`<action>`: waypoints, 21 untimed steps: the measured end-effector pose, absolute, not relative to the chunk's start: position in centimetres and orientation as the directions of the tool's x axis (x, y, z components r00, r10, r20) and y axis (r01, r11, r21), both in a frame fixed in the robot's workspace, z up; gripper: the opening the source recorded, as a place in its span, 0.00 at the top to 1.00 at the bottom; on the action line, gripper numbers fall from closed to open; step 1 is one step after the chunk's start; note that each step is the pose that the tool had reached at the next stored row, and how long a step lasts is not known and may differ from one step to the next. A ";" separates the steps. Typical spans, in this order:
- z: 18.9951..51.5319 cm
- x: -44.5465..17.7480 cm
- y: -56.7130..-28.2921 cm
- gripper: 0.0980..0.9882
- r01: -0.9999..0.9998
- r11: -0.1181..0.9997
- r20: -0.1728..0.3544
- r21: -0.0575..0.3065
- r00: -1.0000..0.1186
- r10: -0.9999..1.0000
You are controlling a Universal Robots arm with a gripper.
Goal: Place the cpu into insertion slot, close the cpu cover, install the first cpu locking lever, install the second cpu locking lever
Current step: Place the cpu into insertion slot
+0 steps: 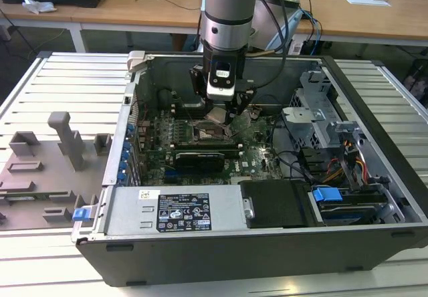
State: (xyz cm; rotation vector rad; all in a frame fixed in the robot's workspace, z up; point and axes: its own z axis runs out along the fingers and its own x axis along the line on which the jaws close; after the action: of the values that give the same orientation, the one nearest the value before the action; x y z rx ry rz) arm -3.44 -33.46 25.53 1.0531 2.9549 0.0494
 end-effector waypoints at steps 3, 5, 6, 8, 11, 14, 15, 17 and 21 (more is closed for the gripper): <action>25.5 -3.4 -33.5 0.50 0.651 0.758 0.006 0.030 -0.759 0.651; 25.5 -3.4 -33.5 0.50 0.661 0.750 0.005 0.029 -0.750 0.661; 25.5 -3.4 -33.5 0.50 0.667 0.745 0.005 0.029 -0.745 0.667; 25.5 -3.4 -33.5 0.50 0.685 0.728 0.004 0.029 -0.729 0.685; 25.5 -3.4 -33.5 0.50 0.716 0.697 0.004 0.028 -0.698 0.716; 25.5 -3.4 -33.5 0.50 0.749 0.662 0.002 0.026 -0.662 0.750; 25.5 -3.4 -33.5 0.50 0.761 0.648 0.002 0.026 -0.648 0.762; 25.5 -3.4 -33.5 0.50 0.777 0.629 0.000 0.025 -0.629 0.777; 25.5 -3.4 -33.5 0.50 0.814 0.581 -0.018 0.011 -0.581 0.814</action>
State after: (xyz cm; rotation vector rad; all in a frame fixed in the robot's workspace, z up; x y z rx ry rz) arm -3.44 -33.46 25.49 1.4287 2.7741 0.0028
